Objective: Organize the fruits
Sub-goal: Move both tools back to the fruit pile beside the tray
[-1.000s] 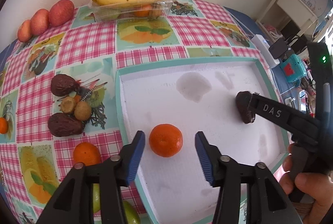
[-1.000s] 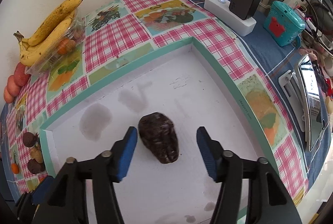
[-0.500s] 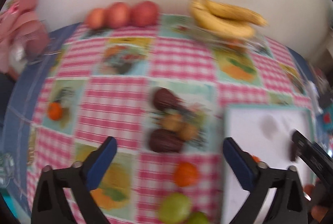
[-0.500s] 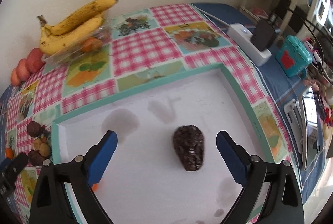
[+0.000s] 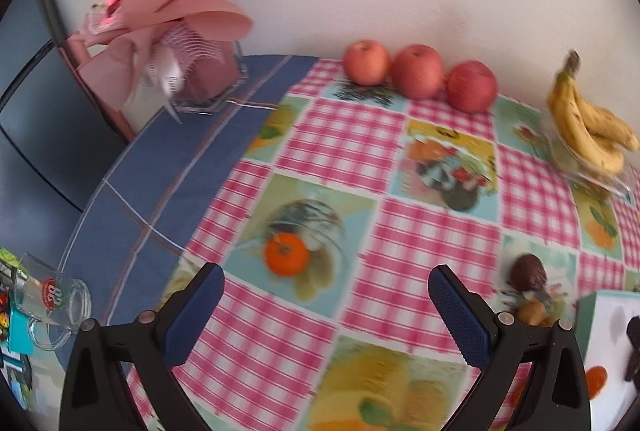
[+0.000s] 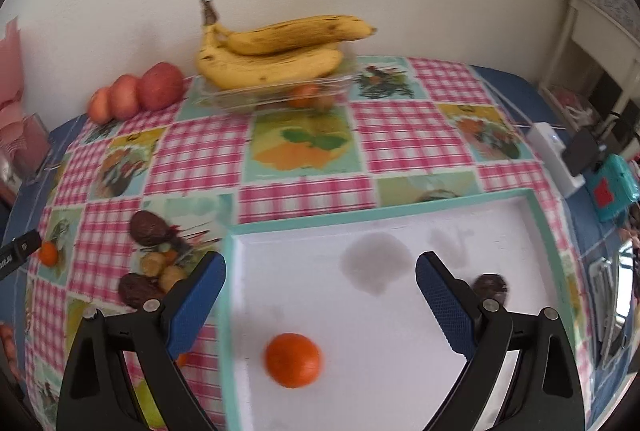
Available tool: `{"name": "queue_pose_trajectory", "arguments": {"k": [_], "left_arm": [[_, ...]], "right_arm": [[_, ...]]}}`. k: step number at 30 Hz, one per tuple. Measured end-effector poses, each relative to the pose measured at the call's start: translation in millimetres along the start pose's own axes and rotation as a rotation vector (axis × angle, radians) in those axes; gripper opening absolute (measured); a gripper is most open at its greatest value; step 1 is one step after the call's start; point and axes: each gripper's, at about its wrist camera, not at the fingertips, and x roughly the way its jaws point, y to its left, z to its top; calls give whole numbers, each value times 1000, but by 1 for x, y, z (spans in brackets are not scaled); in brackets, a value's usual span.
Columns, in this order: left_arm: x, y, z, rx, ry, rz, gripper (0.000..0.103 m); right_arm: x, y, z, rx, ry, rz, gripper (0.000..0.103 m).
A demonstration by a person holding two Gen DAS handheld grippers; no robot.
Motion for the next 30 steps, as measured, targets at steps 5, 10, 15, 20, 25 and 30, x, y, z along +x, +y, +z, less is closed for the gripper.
{"name": "queue_pose_trajectory", "arguments": {"k": [5, 10, 15, 20, 25, 30], "left_arm": [[6, 24, 9, -58, -13, -19, 103], [13, 43, 14, -108, -21, -59, 103], [30, 59, 17, -171, -10, -99, 103], [49, 66, 17, -202, 15, -95, 103], [65, 63, 18, -201, 39, -139, 103], [73, 53, 19, -185, 53, -155, 103]], "right_arm": [[0, 32, 1, -32, 11, 90, 96], [3, 64, 4, -65, 7, 165, 96], [11, 88, 11, -96, 7, 189, 96], [36, 102, 13, -96, 55, 204, 96], [62, 116, 13, -87, 54, 214, 96], [76, 134, 15, -121, 72, 200, 87]]}}
